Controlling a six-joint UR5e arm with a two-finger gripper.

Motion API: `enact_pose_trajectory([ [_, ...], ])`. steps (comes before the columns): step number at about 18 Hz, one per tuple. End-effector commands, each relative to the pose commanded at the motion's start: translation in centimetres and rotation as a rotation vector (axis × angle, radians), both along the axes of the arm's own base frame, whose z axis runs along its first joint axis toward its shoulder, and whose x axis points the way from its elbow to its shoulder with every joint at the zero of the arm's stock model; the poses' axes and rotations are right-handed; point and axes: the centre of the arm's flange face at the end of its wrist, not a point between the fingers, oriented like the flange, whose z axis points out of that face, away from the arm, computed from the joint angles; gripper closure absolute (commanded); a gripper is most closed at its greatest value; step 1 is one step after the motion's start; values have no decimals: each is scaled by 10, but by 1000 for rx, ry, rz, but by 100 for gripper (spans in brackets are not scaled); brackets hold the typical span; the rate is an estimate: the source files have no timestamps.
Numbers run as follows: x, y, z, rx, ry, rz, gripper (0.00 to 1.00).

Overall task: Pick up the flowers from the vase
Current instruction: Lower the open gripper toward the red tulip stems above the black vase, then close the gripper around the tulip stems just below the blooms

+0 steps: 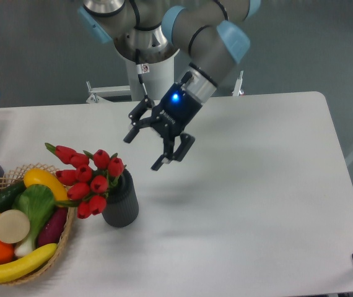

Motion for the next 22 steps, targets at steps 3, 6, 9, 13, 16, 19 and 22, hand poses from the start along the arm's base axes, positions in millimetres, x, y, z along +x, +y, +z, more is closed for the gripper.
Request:
enact_pose_trajectory([
  [3,10,5,-7,-9,-3,-10,0],
  [6,14,5,-16,-26,-29,-7,0],
  [9,17,3,-24,-38,-40,-7,0],
  [13,24,9,-28,-43,-47,-25,0],
  [16,25,16,-33,-46,-51,-37,0],
  [19,32,28,-37,-36,-35,-63,1],
  [22,31,30,-37,-35,-34,-64,27],
])
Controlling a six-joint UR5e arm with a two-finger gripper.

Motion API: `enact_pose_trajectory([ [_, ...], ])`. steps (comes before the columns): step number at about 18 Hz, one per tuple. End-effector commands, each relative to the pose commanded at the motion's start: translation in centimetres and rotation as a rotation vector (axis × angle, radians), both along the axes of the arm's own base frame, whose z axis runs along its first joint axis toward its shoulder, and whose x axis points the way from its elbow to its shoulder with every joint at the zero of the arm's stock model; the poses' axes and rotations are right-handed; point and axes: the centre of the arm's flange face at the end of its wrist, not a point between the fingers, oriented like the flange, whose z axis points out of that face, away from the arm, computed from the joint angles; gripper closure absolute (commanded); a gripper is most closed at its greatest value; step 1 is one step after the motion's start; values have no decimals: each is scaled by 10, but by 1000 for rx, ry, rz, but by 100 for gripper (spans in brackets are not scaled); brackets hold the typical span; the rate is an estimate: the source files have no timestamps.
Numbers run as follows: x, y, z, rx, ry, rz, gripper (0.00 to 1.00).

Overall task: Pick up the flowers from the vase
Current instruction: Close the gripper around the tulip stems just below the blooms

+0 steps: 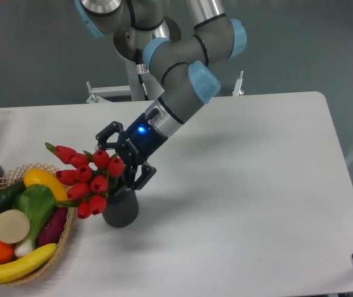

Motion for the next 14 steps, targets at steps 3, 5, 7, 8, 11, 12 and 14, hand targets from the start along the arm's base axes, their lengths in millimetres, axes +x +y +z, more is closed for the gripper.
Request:
enact_pose_trajectory([
  [3,-1,1,0,1,1,0,41],
  [5,-1,1,1,2,2,0,43],
  [7,-1,1,1,3,1,0,43],
  [8,-1,0,1,3,1,1,48],
  [11,-1,0,2,4,3,1,54],
  [12,-1,0,1,3,1,1,55],
  [14,-2,0,2,4,-1,3,61],
])
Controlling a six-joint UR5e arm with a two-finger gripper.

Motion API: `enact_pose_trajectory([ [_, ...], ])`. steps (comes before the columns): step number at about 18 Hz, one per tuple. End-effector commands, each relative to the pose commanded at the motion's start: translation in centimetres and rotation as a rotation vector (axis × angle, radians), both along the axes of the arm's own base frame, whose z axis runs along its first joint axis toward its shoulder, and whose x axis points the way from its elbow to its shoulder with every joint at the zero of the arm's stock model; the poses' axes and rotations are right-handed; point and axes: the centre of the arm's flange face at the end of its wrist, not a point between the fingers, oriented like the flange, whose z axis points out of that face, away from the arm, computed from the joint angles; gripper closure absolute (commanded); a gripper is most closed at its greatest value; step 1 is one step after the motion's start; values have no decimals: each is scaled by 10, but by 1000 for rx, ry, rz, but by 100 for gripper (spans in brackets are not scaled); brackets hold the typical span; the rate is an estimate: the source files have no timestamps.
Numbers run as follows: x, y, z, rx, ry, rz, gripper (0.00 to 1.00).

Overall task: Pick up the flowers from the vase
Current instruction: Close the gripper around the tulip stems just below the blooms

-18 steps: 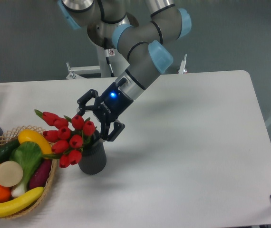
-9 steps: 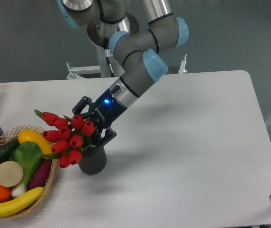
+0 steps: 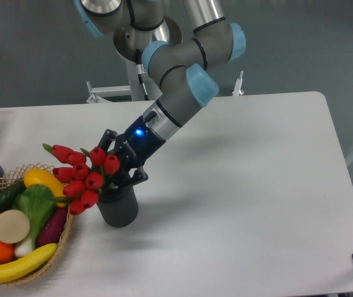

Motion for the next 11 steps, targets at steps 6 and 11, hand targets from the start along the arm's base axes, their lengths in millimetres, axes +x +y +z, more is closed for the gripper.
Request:
enact_pose_trajectory([
  [6,-4,-3,2,8,-2,9,62],
  [11,-7,-7,12,13,0,26,61],
])
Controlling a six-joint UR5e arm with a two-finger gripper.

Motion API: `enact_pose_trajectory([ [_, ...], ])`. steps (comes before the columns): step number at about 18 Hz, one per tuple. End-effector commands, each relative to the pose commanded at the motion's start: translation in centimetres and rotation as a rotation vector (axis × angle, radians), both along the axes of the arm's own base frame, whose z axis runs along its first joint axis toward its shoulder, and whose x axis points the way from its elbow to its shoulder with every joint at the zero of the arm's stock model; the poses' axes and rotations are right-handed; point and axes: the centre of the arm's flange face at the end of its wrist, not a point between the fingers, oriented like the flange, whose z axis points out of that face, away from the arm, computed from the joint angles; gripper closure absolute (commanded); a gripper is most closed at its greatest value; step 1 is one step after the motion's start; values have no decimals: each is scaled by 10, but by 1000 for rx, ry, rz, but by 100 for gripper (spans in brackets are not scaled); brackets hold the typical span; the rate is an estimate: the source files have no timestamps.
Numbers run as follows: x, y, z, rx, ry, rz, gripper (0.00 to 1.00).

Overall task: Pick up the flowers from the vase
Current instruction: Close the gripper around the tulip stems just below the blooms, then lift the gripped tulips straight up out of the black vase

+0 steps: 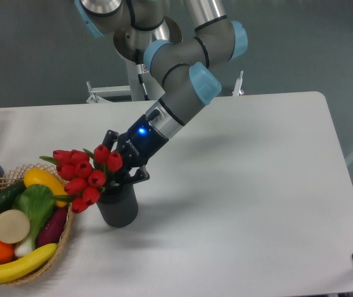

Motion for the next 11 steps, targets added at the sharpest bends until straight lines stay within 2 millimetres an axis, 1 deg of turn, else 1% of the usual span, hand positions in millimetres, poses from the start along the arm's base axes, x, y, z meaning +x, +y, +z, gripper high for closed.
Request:
enact_pose_trajectory([
  [3,2,-2,10,-2,-9,17,61],
  [7,5,-5,36,4,-23,50,61],
  [11,7,-4,53,30,-45,56,61],
])
